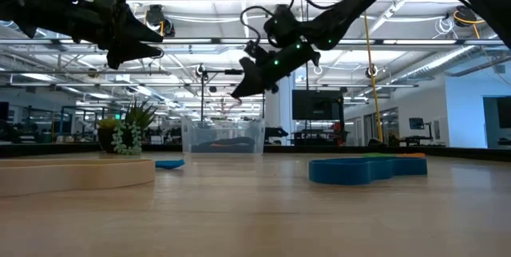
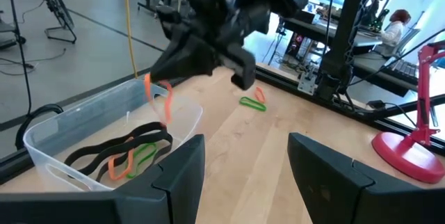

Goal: Pick and place rubber bands into bin
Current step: Put the left orange rubber band into the transparent bin

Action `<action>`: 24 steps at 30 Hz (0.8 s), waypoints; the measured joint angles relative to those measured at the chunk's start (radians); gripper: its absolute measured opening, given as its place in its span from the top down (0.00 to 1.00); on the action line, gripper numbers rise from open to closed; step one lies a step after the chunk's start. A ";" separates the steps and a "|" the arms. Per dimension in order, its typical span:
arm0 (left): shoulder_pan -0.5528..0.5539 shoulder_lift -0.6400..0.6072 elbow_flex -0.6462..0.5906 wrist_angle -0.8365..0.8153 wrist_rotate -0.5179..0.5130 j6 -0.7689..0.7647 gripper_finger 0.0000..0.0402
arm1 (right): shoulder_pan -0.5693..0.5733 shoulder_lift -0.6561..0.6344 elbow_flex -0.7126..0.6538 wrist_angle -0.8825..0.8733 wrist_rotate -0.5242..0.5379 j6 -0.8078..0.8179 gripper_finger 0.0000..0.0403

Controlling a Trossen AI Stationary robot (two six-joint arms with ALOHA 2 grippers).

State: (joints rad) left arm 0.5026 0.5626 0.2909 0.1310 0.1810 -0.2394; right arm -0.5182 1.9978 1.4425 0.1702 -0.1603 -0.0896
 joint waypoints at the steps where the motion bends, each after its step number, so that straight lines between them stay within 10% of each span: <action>1: 0.000 0.000 0.000 0.000 -0.001 0.001 0.47 | 0.000 0.008 0.000 -0.004 0.000 0.000 1.00; 24: 0.001 0.000 0.000 0.000 -0.052 0.023 0.47 | -0.024 0.051 0.001 -0.226 0.008 -0.008 1.00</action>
State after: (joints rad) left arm 0.5034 0.5629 0.2909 0.1314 0.1294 -0.2161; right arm -0.5423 2.0487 1.4437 -0.0555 -0.1528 -0.0975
